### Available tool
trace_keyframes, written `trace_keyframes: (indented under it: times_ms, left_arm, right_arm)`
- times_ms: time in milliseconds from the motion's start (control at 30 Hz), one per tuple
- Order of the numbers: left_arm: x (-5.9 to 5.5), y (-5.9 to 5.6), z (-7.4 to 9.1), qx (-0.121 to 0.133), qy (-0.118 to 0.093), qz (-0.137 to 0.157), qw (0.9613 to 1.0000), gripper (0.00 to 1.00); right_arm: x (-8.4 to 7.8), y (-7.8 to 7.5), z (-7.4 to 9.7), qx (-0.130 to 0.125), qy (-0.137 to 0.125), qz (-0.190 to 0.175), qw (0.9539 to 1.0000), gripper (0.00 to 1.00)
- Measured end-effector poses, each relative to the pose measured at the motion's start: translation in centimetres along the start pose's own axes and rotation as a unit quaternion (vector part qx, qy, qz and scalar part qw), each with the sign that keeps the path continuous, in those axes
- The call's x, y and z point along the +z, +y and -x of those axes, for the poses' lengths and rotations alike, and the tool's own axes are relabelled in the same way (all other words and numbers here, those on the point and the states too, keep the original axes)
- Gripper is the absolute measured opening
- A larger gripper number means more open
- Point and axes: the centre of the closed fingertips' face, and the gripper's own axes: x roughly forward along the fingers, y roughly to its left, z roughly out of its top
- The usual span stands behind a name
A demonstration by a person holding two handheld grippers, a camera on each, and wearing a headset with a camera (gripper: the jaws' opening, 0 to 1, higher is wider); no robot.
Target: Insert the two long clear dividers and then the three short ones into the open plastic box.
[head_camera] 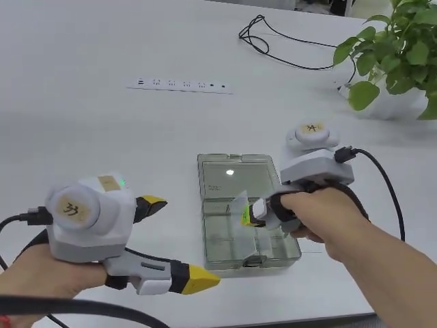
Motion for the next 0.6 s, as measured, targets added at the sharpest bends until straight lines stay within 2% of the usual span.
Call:
trace_keyframes:
  times_ms: [400, 600]
  left_arm:
    - [-0.08, -0.07, -0.09, 0.001, 0.000, 0.003, 1.0000, 0.97]
    - [-0.22, -0.17, -0.12, 0.000, 0.002, 0.003, 1.0000, 0.97]
  right_arm:
    - [0.17, -0.02, -0.15, -0.012, -0.003, 0.018, 0.9998, 0.07]
    - [0.39, 0.02, -0.31, -0.043, 0.000, 0.075, 0.9963, 0.07]
